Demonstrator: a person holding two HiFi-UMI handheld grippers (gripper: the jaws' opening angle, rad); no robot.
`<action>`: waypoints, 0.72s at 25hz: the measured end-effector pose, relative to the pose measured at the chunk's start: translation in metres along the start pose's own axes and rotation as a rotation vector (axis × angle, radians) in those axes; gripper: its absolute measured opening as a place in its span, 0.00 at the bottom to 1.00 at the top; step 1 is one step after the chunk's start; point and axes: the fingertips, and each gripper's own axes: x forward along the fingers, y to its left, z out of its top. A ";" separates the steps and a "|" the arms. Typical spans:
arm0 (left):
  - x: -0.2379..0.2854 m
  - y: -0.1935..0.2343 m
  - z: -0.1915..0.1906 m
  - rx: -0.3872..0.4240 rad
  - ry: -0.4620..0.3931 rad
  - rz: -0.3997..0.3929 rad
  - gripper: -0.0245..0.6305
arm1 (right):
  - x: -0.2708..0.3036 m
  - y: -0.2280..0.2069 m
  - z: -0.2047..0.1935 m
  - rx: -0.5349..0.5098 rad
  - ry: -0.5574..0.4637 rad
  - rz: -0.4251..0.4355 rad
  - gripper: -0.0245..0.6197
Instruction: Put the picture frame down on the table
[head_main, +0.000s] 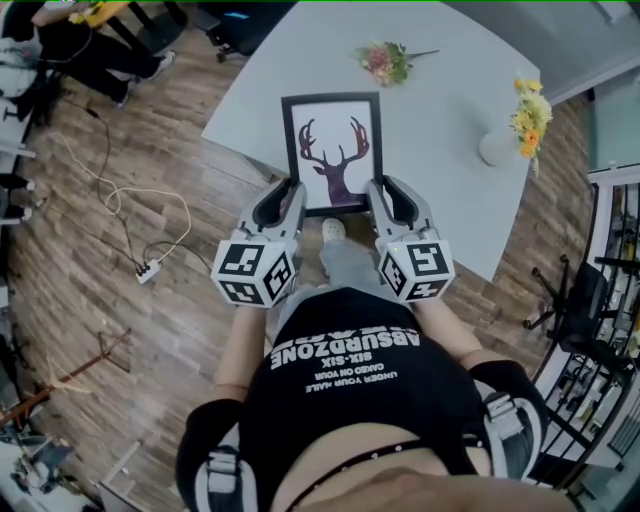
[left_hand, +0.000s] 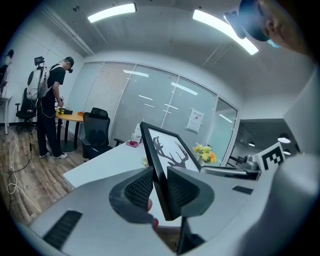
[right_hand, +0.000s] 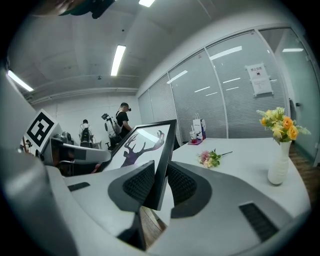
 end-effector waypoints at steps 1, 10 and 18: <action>0.007 0.002 0.003 -0.002 0.003 0.000 0.19 | 0.006 -0.004 0.002 0.002 0.005 0.000 0.18; 0.045 0.025 0.013 -0.020 0.021 0.015 0.19 | 0.048 -0.024 0.010 -0.003 0.030 0.008 0.19; 0.086 0.046 0.026 -0.034 0.019 0.031 0.19 | 0.090 -0.045 0.021 -0.012 0.034 0.030 0.19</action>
